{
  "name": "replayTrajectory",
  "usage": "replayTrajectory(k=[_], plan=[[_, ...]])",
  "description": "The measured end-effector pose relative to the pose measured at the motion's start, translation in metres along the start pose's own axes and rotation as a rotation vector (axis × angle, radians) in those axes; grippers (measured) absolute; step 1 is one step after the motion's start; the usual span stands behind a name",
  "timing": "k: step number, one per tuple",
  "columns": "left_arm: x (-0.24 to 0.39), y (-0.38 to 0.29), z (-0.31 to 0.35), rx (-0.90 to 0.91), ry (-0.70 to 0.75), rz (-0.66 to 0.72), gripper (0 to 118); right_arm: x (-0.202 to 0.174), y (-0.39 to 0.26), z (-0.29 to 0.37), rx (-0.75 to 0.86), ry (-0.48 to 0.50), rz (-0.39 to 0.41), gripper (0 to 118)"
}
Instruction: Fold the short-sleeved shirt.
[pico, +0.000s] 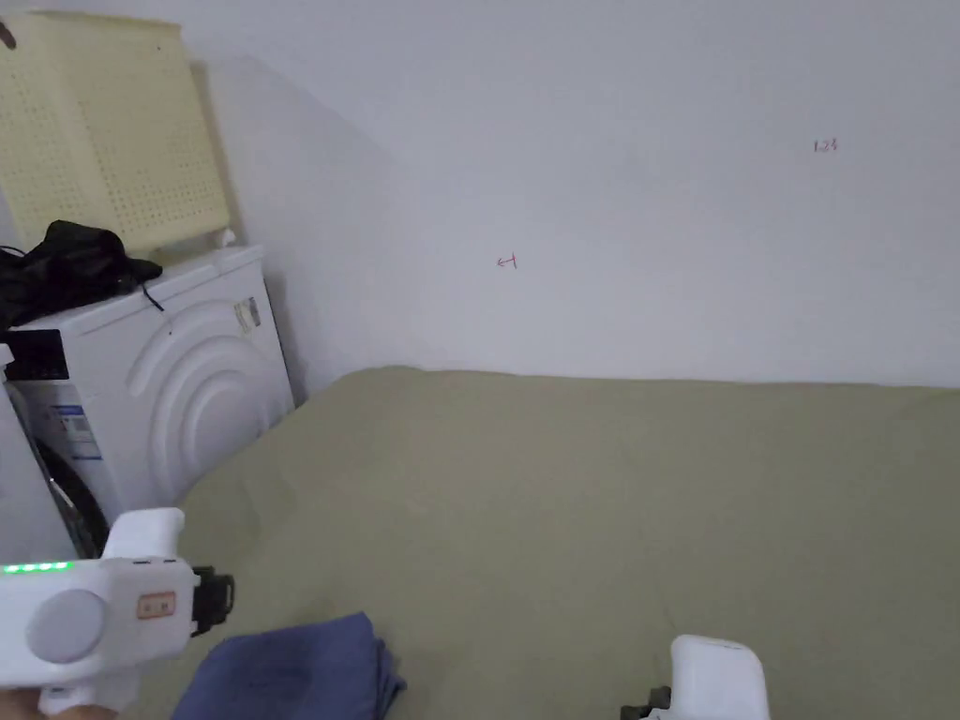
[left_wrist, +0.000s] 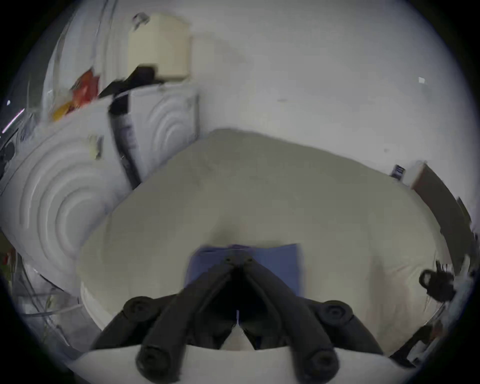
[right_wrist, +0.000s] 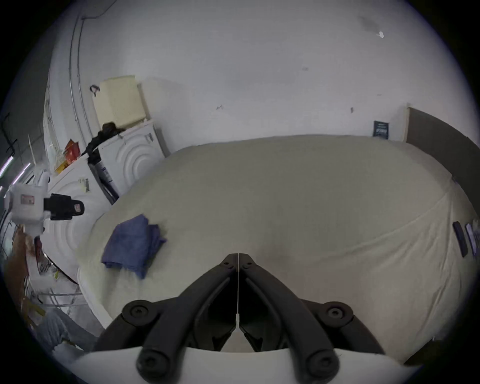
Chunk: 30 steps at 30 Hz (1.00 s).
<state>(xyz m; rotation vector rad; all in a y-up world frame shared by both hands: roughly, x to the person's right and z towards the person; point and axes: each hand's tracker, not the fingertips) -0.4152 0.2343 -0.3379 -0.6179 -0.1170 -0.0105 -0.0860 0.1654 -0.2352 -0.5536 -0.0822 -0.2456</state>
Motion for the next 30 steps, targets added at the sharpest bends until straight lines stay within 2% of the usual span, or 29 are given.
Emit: replayTrajectory(k=[2,3,5,7,9,11,14,16,17,20,23,28,30], plan=[[0.06,-0.026,0.007,0.137,0.164,-0.098,0,0.036,0.002,0.017,0.019,-0.026,-0.025,0],[0.092,-0.038,0.019,0.179,0.164,-0.094,0,0.055,0.003,0.027,0.021,-0.041,-0.028,0],[0.146,-0.057,0.042,0.228,0.017,-0.012,0,0.089,0.003,0.049,0.055,-0.071,-0.02,0],[0.201,-0.069,0.056,0.186,-0.12,-0.013,0,0.124,0.001,0.07,0.105,-0.08,0.015,0],[0.249,-0.082,0.067,0.156,-0.132,-0.073,0,0.153,0.0,0.088,0.12,-0.115,0.066,0],[0.286,-0.095,0.084,0.177,-0.141,-0.067,0,0.179,-0.002,0.107,0.123,-0.142,0.083,0],[0.333,-0.112,0.11,0.281,-0.107,-0.101,0,0.215,-0.006,0.133,0.15,-0.172,0.12,0],[0.348,-0.117,0.121,0.3,-0.121,-0.077,0,0.23,-0.008,0.146,0.171,-0.272,0.155,0],[0.352,-0.118,0.125,0.298,-0.136,-0.059,0,0.235,-0.008,0.151,0.174,-0.305,0.148,0],[0.365,-0.118,0.134,0.288,-0.148,-0.099,0,0.252,-0.005,0.168,0.217,-0.316,0.129,0],[0.364,-0.113,0.14,0.323,-0.109,-0.123,0,0.259,0.005,0.178,0.257,-0.371,0.172,0],[0.337,-0.096,0.148,0.365,-0.073,-0.125,0,0.262,0.018,0.198,0.316,-0.399,0.22,0],[0.327,-0.09,0.152,0.378,-0.064,-0.119,9,0.265,0.018,0.202,0.344,-0.405,0.228,1]])
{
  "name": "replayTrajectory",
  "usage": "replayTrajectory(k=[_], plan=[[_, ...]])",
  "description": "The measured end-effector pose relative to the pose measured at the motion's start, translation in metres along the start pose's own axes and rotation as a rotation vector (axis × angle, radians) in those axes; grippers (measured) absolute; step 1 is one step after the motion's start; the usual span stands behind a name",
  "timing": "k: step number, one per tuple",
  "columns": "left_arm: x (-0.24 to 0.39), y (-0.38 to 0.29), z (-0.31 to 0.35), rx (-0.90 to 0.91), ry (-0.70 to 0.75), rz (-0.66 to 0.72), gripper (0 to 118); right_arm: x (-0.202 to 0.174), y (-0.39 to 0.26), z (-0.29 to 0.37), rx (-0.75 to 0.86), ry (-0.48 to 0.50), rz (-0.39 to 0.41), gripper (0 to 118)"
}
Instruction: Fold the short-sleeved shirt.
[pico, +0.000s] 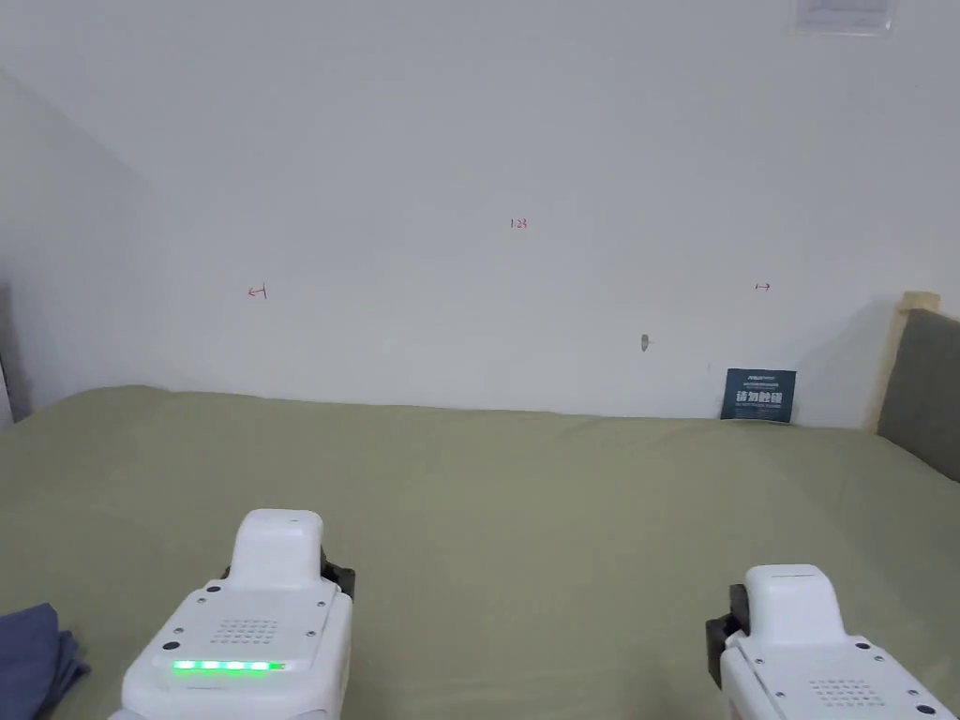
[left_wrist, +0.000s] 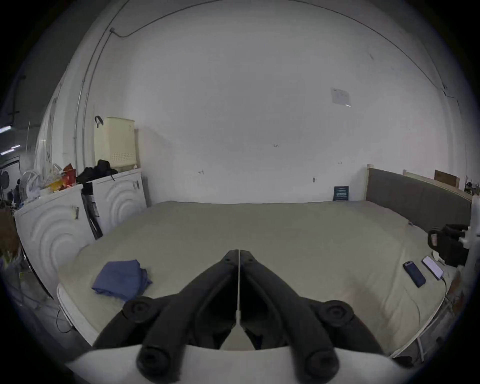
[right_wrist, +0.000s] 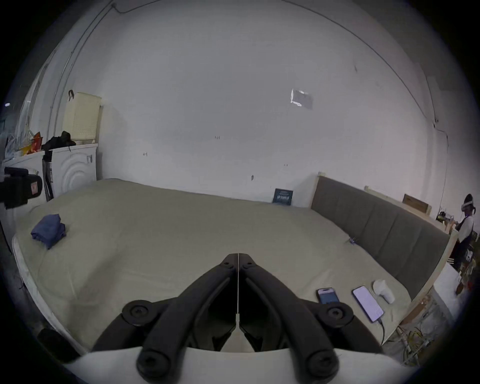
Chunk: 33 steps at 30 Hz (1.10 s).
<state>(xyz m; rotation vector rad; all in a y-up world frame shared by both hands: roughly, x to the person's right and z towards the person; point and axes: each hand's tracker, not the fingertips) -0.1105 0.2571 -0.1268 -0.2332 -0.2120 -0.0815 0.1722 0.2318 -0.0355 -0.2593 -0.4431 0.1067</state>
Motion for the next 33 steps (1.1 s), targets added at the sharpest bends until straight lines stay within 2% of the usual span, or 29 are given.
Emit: replayTrajectory(k=[1,2,3,4,5,6,14,25,33], plan=[[-0.006,0.003,0.001,0.011,0.002,0.014,21,0.001,0.0,0.0,0.007,0.001,-0.004,3],[-0.01,0.006,0.003,0.02,0.004,0.035,59,0.003,-0.001,-0.001,0.012,0.001,-0.006,17],[-0.014,0.008,0.003,0.026,-0.004,0.058,92,0.004,-0.003,-0.003,0.017,0.005,-0.015,43],[-0.015,0.01,0.003,0.023,-0.005,0.073,115,0.004,-0.004,-0.005,0.014,0.003,-0.023,77],[-0.016,0.009,0.002,0.026,-0.002,0.08,118,0.004,-0.004,-0.007,0.003,0.001,-0.034,112],[-0.018,0.007,0.003,0.05,-0.01,0.084,118,0.004,-0.005,-0.01,-0.015,0.003,-0.046,118],[-0.012,-0.005,-0.002,0.019,-0.029,0.07,118,-0.004,-0.003,-0.007,0.02,0.017,-0.03,117],[-0.012,-0.008,-0.001,0.009,-0.061,0.108,118,0.01,0.004,-0.005,0.029,0.023,-0.164,117],[-0.015,-0.011,0.001,0.01,-0.056,0.076,118,0.01,0.005,-0.002,0.05,0.009,-0.183,118]])
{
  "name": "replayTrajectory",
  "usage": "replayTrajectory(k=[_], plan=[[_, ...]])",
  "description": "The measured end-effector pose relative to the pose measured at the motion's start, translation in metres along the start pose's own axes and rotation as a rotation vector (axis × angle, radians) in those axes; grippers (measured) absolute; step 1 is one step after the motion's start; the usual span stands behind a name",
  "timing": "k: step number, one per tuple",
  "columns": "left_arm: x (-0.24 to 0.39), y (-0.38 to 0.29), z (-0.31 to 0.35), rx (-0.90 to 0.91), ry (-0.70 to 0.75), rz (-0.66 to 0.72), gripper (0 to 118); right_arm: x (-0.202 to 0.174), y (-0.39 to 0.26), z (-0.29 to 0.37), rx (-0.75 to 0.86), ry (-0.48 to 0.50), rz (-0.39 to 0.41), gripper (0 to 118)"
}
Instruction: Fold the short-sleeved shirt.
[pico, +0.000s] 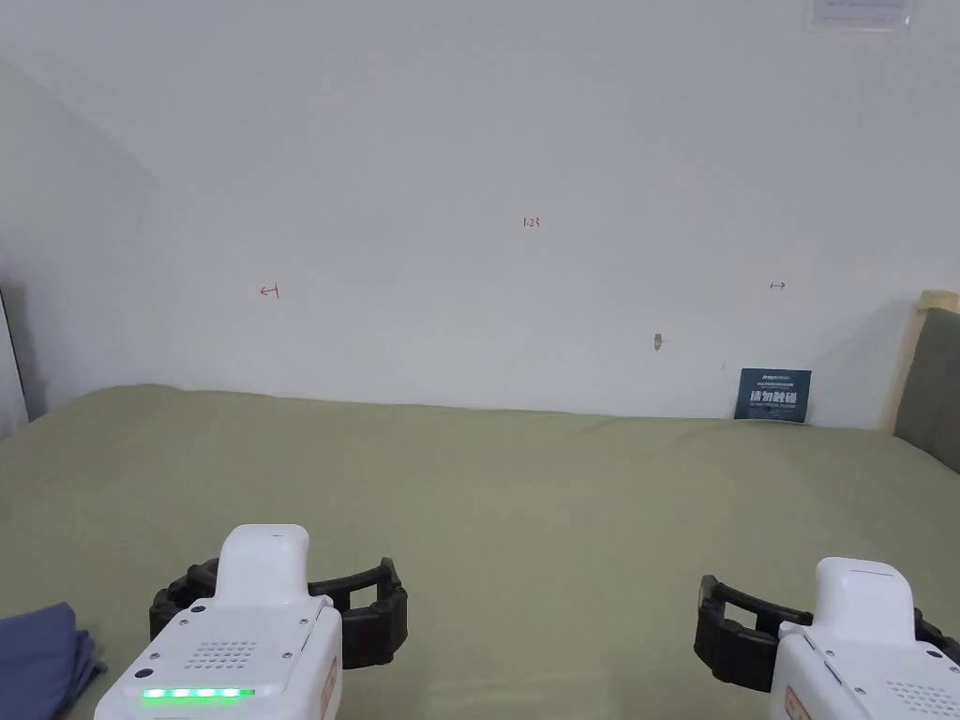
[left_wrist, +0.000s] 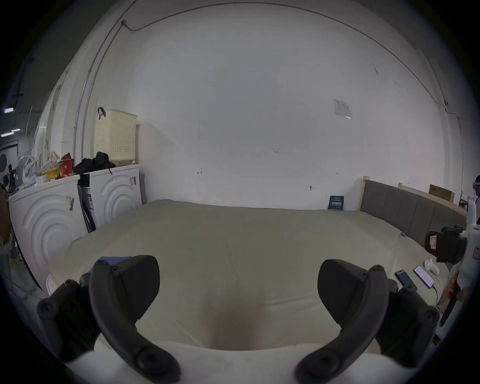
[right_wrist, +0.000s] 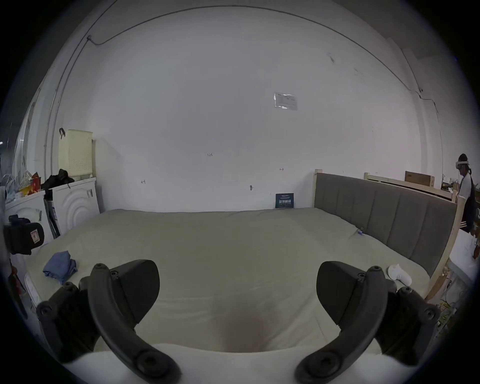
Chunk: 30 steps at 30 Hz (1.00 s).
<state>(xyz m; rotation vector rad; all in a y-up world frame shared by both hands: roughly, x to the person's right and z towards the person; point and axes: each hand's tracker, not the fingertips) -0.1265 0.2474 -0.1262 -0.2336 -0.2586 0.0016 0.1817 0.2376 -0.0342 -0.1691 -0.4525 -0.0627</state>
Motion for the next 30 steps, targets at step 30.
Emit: replayTrajectory(k=[30], plan=[[0.0,0.003,-0.005,-0.009,-0.023,0.012,118,-0.002,0.01,-0.002,0.036,0.009,0.056,118]])
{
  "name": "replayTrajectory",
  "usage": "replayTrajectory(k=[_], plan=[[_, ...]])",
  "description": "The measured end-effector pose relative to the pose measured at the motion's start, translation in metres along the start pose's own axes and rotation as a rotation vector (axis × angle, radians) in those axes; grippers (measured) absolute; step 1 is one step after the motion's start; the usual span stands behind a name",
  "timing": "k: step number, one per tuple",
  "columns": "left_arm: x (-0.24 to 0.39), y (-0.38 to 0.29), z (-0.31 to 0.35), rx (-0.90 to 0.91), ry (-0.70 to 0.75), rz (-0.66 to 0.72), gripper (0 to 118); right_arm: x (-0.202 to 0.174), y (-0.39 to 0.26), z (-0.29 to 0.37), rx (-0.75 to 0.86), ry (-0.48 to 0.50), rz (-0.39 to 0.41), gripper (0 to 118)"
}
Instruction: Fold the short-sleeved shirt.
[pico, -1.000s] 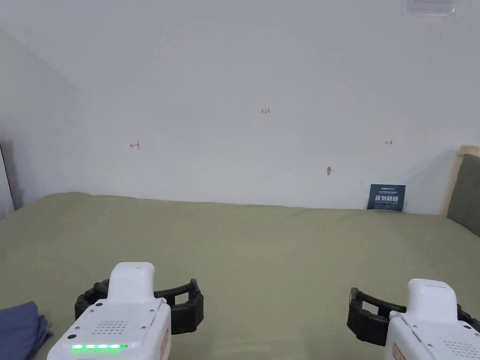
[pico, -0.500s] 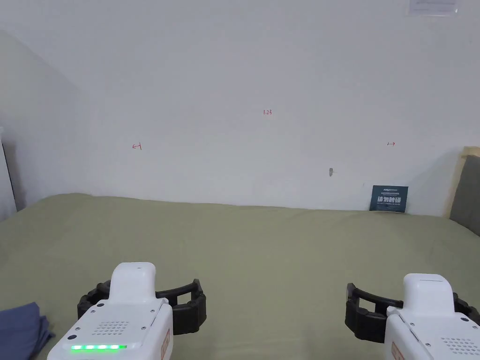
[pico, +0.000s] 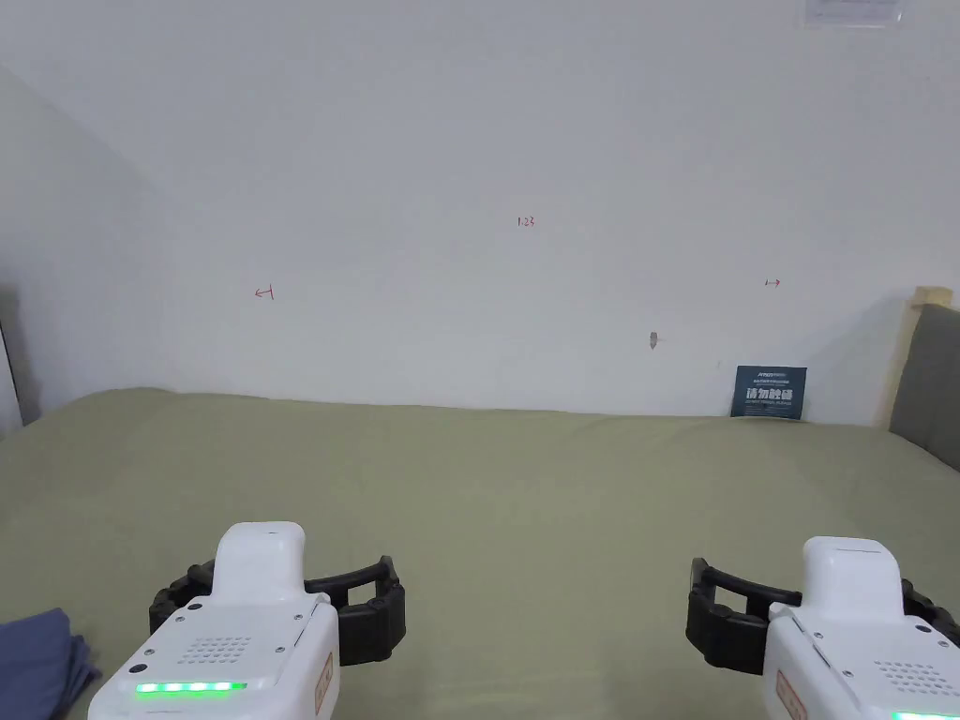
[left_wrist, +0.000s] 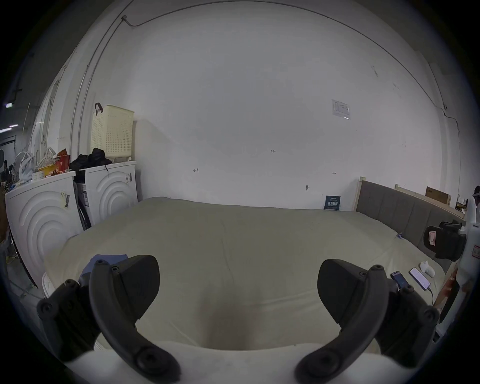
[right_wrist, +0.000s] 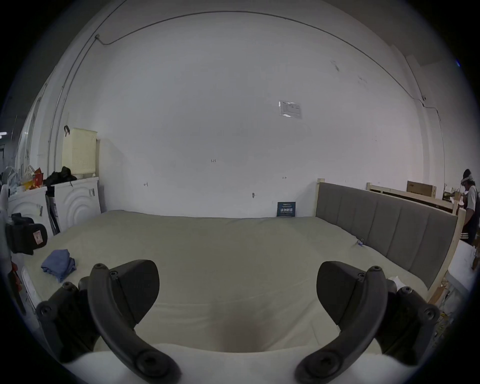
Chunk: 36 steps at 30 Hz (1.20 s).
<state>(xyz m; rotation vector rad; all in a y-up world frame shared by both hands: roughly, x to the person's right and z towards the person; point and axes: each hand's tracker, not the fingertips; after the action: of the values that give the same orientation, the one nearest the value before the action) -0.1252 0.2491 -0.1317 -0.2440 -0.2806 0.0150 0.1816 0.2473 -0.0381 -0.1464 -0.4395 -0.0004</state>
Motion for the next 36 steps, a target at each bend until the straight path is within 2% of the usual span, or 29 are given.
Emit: replayTrajectory(k=[4,12,15,19,24,30,34,36], plan=[[0.001,-0.001,-0.002,-0.006,-0.007,-0.003,118,0.0,-0.002,-0.004,-0.011,0.03,0.003,118],[0.0,-0.003,-0.003,-0.011,-0.01,0.002,118,0.002,-0.001,-0.01,-0.013,0.027,0.003,118],[-0.001,-0.001,-0.004,-0.013,-0.004,-0.001,118,0.005,-0.004,-0.013,-0.073,0.101,-0.035,118],[-0.002,0.001,-0.005,-0.014,-0.007,0.001,118,0.008,-0.007,-0.013,-0.071,0.115,-0.08,118],[-0.001,0.002,-0.007,-0.029,-0.032,-0.006,118,0.001,-0.007,-0.02,-0.137,0.077,-0.025,118],[0.003,-0.001,-0.007,-0.034,-0.032,-0.012,118,0.004,-0.006,-0.02,-0.111,0.098,-0.049,118],[0.007,-0.005,-0.008,-0.033,-0.029,-0.018,118,0.003,0.0,-0.023,-0.128,0.053,-0.021,118],[0.008,-0.004,-0.008,-0.038,-0.035,-0.011,118,0.007,0.002,-0.022,-0.113,0.068,-0.042,118]])
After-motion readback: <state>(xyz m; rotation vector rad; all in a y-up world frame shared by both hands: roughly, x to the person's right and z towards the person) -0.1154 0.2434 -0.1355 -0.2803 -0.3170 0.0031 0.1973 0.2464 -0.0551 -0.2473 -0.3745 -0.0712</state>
